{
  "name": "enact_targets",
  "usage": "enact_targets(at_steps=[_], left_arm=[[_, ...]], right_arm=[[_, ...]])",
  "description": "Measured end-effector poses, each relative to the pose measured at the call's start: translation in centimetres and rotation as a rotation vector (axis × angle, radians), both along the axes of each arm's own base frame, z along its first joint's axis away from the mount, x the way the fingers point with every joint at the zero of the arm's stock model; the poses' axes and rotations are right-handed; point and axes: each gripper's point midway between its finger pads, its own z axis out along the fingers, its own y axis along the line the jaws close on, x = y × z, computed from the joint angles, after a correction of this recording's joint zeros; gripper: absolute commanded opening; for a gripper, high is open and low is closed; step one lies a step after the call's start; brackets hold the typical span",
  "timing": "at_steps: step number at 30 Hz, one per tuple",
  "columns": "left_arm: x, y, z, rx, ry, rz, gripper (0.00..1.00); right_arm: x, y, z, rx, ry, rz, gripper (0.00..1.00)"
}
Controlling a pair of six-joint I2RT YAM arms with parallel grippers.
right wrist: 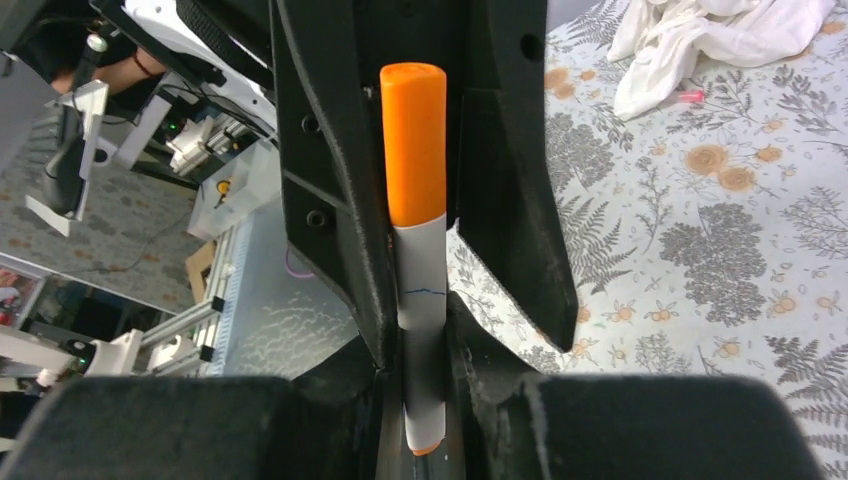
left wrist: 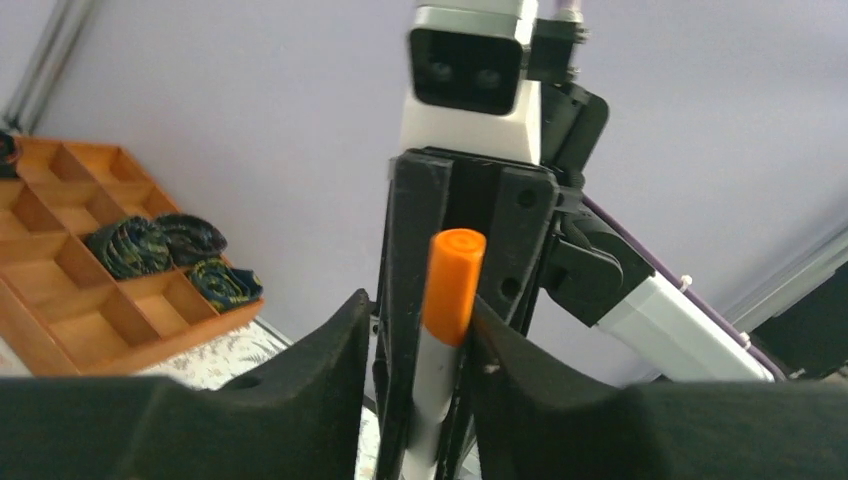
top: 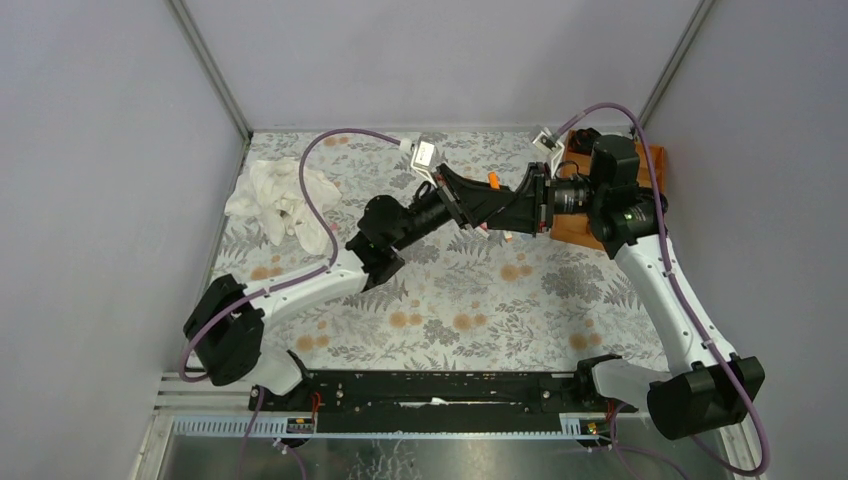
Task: Insert the pens into the pen caps
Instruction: Place the pen at the center of the board.
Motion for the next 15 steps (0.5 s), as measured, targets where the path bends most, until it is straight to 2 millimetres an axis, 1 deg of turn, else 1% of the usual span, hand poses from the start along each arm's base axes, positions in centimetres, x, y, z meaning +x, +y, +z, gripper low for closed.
enact_targets(at_steps=[1, 5, 7, 9, 11, 12, 14, 15], left_arm=[[0.2, 0.0, -0.2, 0.005, 0.007, 0.004, 0.56], [0.7, 0.4, -0.6, 0.026, 0.040, 0.017, 0.65], [0.6, 0.7, -0.8, 0.038, 0.048, 0.020, 0.71], [0.2, 1.5, -1.3, 0.053, 0.051, 0.018, 0.77], [-2.1, 1.8, -1.9, 0.090, 0.027, -0.064, 0.82], [-3.4, 1.9, -2.8, 0.124, 0.016, -0.098, 0.85], [-4.8, 2.4, -4.5, 0.175, 0.017, -0.153, 0.89], [-5.4, 2.8, -5.1, 0.194, 0.013, -0.176, 0.91]], right_arm=[[0.1, -0.1, 0.0, 0.000, -0.002, -0.006, 0.00], [0.2, 0.0, 0.0, 0.000, -0.021, -0.012, 0.00], [0.0, 0.1, -0.1, 0.000, -0.023, -0.006, 0.00], [-0.1, 0.3, -0.1, 0.000, -0.036, -0.003, 0.00], [1.4, 0.2, -0.3, -0.008, -0.068, -0.058, 0.00], [1.5, 0.3, -0.4, -0.004, -0.064, -0.054, 0.00], [1.9, 0.4, -0.5, -0.003, -0.086, -0.063, 0.00], [2.4, 0.3, -0.6, -0.003, -0.103, -0.080, 0.00]])
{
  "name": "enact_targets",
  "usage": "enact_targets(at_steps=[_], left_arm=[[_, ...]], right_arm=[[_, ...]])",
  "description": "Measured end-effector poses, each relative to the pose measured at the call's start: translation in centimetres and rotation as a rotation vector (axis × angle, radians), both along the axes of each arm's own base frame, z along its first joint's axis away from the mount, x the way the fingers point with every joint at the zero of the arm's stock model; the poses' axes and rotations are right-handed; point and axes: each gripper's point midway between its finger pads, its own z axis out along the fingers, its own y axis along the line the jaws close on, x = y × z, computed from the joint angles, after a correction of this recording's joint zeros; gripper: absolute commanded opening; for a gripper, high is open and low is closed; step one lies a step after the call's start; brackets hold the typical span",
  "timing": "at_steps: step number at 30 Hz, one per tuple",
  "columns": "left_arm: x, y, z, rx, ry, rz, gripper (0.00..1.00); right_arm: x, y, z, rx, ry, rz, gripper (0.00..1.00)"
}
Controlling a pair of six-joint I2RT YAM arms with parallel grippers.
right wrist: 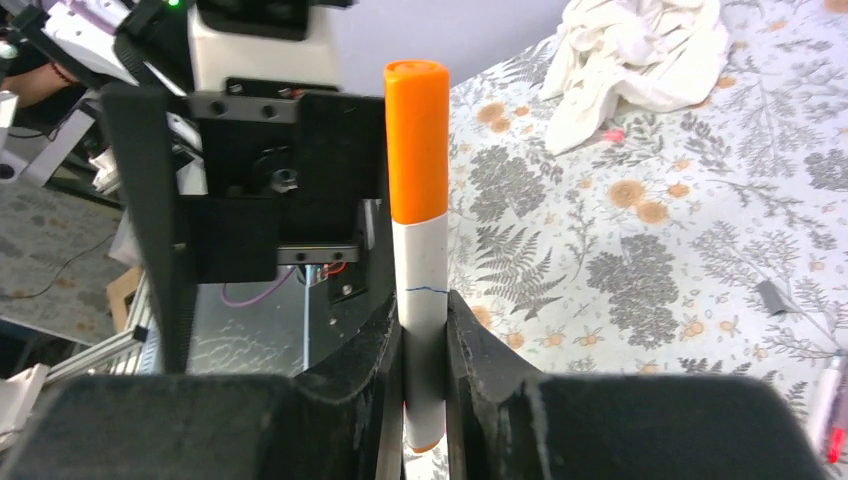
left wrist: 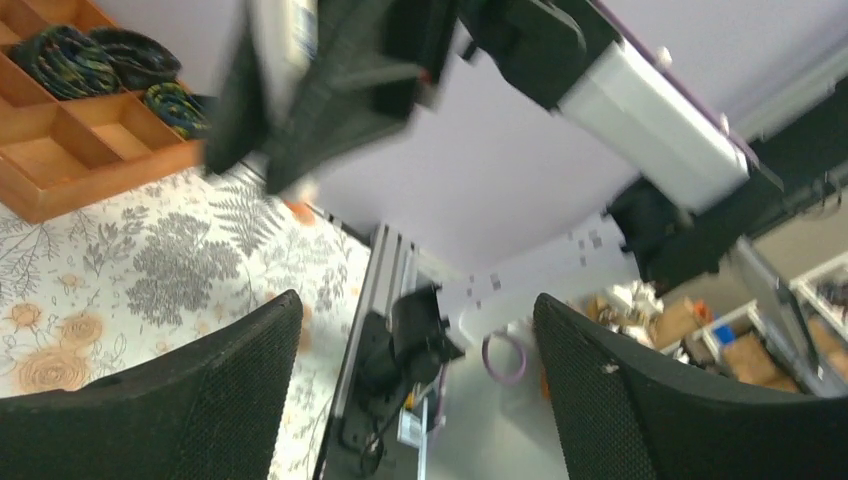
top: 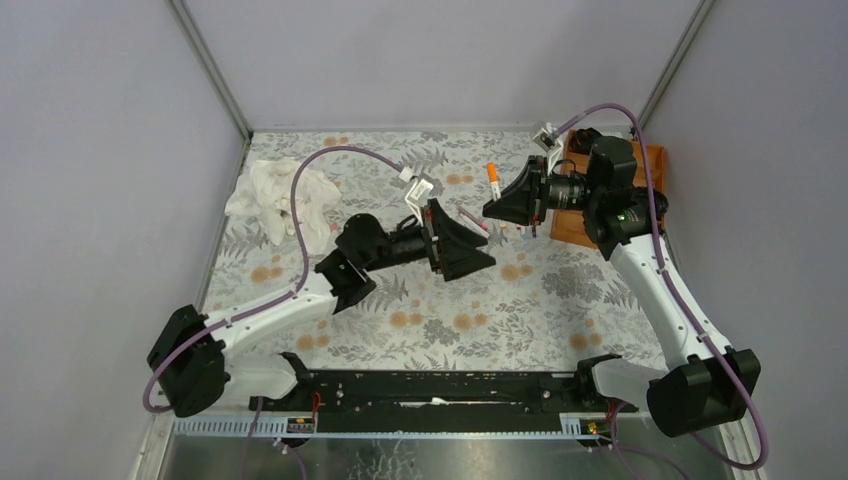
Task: Insert the pens into the pen caps
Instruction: Place the pen at the center of the board.
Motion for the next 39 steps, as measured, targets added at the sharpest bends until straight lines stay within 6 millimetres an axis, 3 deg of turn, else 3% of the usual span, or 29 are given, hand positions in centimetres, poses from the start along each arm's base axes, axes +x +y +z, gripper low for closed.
enact_targets(at_steps=[3, 7, 11, 15, 21, 24, 27, 34, 39], left_arm=[[-1.9, 1.2, -0.3, 0.030, -0.044, -0.054, 0.94], [-2.8, 3.3, 1.9, 0.018, -0.178, -0.037, 0.99], [-2.1, 5.9, 3.2, 0.040, -0.301, 0.065, 0.99], [0.6, 8.4, 2.8, 0.122, -0.348, 0.203, 0.99], [8.3, 12.1, -1.3, 0.352, -0.220, 0.376, 0.99], [10.7, 13.5, -4.1, 0.458, -0.139, 0.441, 0.99], [11.2, 14.2, -6.5, 0.544, -0.102, 0.461, 0.99], [11.3, 17.7, -9.5, 0.688, -0.147, 0.597, 0.99], [11.9, 19.5, -10.7, 0.780, -0.162, 0.667, 0.99]], right_arm=[[0.8, -0.2, -0.3, 0.007, -0.027, -0.013, 0.00], [0.8, -0.2, -0.8, 0.019, -0.043, 0.018, 0.00], [0.7, -0.5, -1.2, 0.020, -0.071, 0.043, 0.00], [2.8, -1.4, -3.1, -0.042, -0.099, -0.058, 0.04], [8.8, -4.6, -9.0, -0.279, -0.051, -0.383, 0.09], [11.2, -7.0, -12.1, -0.401, -0.018, -0.545, 0.10], [12.9, -9.2, -15.0, -0.506, 0.026, -0.665, 0.11], [16.3, -13.1, -23.0, -0.723, 0.195, -0.800, 0.16], [19.0, -14.6, -25.4, -0.778, 0.273, -0.827, 0.22]])
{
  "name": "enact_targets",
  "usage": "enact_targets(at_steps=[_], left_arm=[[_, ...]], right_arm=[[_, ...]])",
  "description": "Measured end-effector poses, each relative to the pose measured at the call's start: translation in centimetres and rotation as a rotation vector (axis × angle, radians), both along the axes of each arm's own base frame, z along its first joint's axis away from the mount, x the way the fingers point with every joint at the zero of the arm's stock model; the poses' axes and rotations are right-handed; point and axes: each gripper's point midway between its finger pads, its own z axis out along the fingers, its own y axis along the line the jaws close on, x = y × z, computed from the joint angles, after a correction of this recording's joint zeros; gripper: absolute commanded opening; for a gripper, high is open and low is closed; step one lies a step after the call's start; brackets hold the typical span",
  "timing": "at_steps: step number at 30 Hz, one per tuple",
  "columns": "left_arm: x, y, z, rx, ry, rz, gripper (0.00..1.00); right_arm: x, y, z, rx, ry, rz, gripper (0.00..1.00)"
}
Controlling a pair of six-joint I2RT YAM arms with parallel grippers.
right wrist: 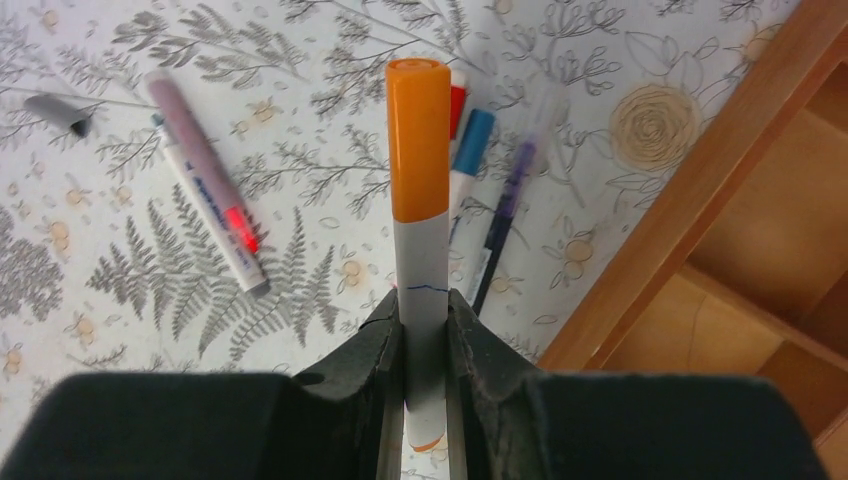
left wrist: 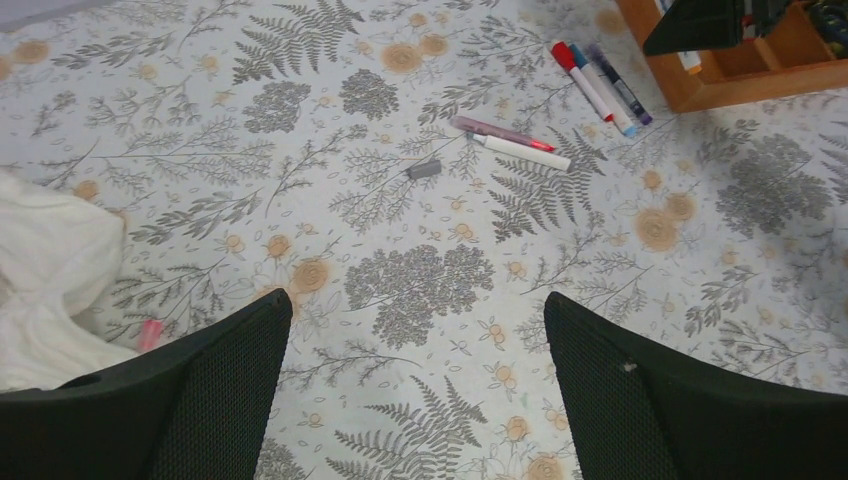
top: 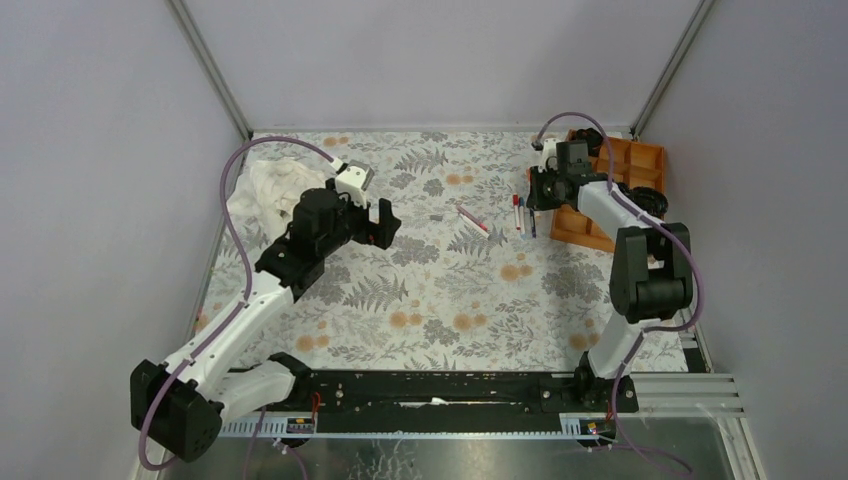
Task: Insert the pens into the pen caps
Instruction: Place the pen at the center of the board.
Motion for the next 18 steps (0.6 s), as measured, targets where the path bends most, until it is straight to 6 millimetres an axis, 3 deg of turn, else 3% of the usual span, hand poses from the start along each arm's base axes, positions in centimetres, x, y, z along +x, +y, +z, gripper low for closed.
enact_targets(at_steps=[7, 18], left_arm=[[0.1, 1.1, 0.2, 0.040, -0.033, 0.038, 0.99], [0.2, 1.4, 0.3, 0.054, -0.044, 0.048, 0.99]], right_arm=[[1.7, -1.0, -1.9, 0.007, 0.058, -0.032, 0.27], [0.6, -0.7, -6.2, 0.023, 0.194, -0.035, 0.30]])
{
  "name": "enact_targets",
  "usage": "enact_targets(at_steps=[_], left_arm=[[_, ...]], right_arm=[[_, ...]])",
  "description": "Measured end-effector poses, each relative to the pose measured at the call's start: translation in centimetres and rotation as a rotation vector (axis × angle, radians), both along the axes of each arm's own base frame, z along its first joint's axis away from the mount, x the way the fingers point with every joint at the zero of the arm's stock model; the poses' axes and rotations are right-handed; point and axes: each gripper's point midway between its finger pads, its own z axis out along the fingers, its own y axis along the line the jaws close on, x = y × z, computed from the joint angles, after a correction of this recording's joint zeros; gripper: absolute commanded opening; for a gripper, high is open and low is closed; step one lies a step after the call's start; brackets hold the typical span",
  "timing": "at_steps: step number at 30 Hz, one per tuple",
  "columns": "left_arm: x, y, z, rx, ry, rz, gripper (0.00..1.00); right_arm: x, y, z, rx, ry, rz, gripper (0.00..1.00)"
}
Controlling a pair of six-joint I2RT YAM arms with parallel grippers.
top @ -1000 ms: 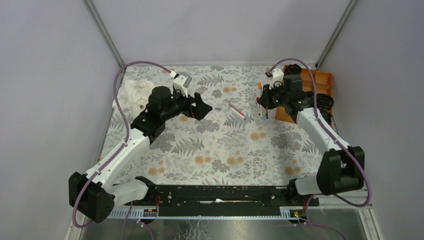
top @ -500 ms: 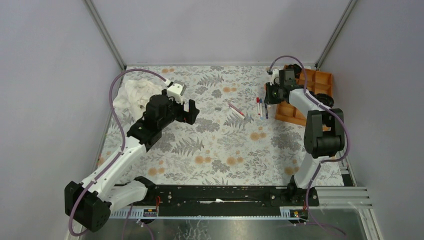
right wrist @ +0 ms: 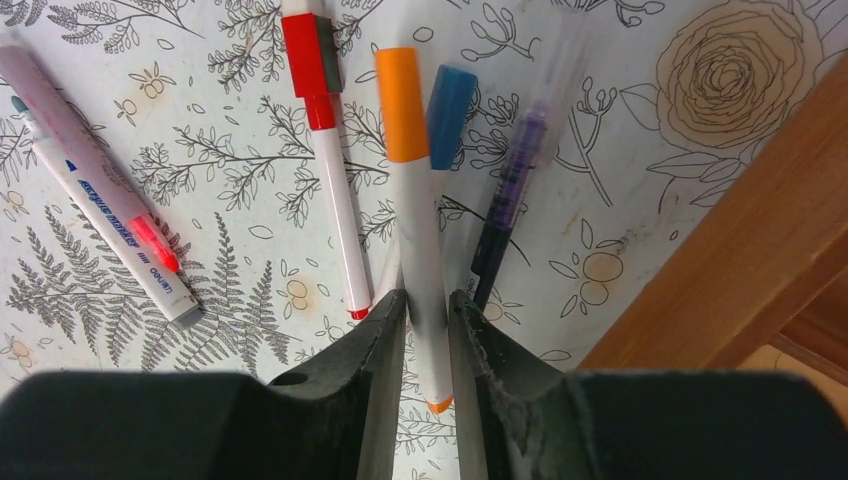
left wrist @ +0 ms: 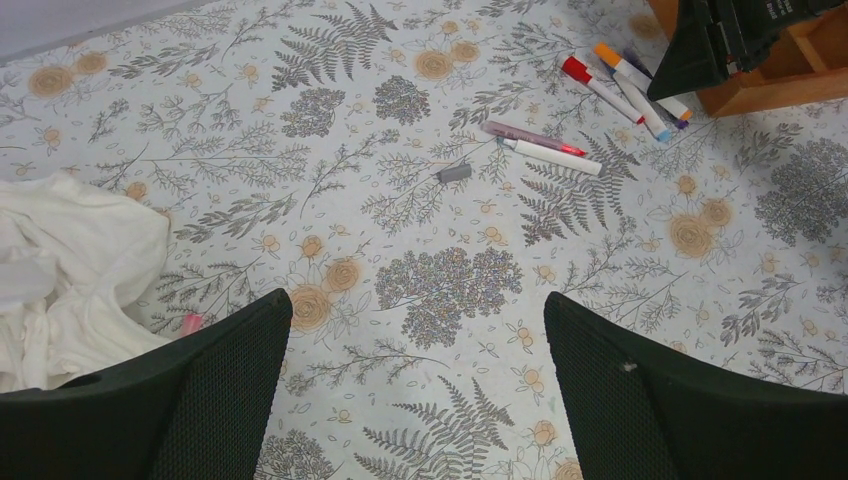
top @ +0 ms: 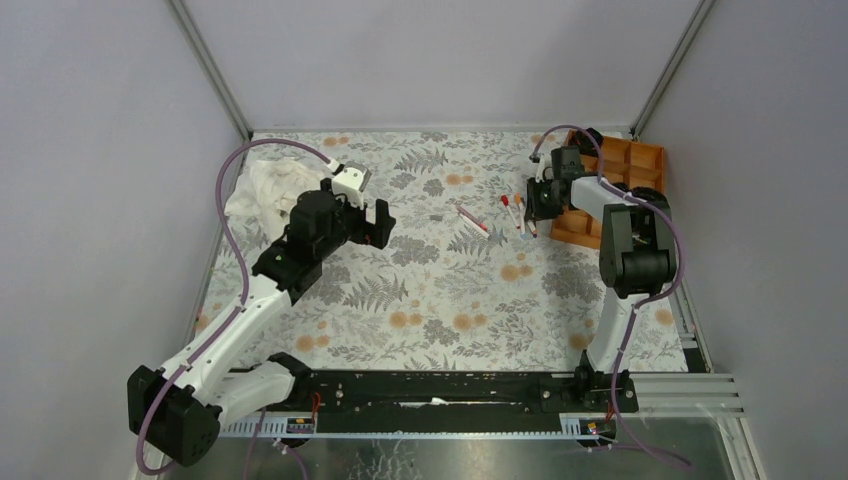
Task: Insert the pens into the pen caps
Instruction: Place the pen at the center of the board, then pick up the pen from the center of the board.
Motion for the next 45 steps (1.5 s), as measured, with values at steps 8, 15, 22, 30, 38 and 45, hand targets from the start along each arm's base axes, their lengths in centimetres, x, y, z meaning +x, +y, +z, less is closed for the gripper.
enact_targets(at_steps=[8, 15, 22, 30, 38, 45], left_arm=[[0.1, 0.0, -0.2, 0.006, 0.002, 0.002, 0.99], [0.1, 0.0, -0.2, 0.008, 0.004, 0.003, 0.99], [-0.1, 0.2, -0.2, 0.008, -0.002, 0.002, 0.99], [-1.0, -0.4, 2.7, -0.094, -0.068, -0.032, 0.99], [-1.3, -2.3, 2.4, -0.275, 0.018, -0.082, 0.99], [-3.3, -2.3, -2.9, -0.419, 0.170, -0.028, 0.98]], right_arm=[[-0.1, 0.3, 0.0, 0.023, 0.007, 0.005, 0.33], [-0.1, 0.3, 2.4, 0.027, -0.054, 0.011, 0.34], [-2.4, 3.0, 9.4, 0.150, -0.220, 0.220, 0.42], [-9.5, 8.1, 18.2, 0.396, -0.537, 0.619, 0.76], [-10.1, 12.7, 17.1, 0.443, -0.472, 0.883, 0.77], [-8.8, 17.4, 14.8, 0.346, -0.411, 1.094, 0.75]])
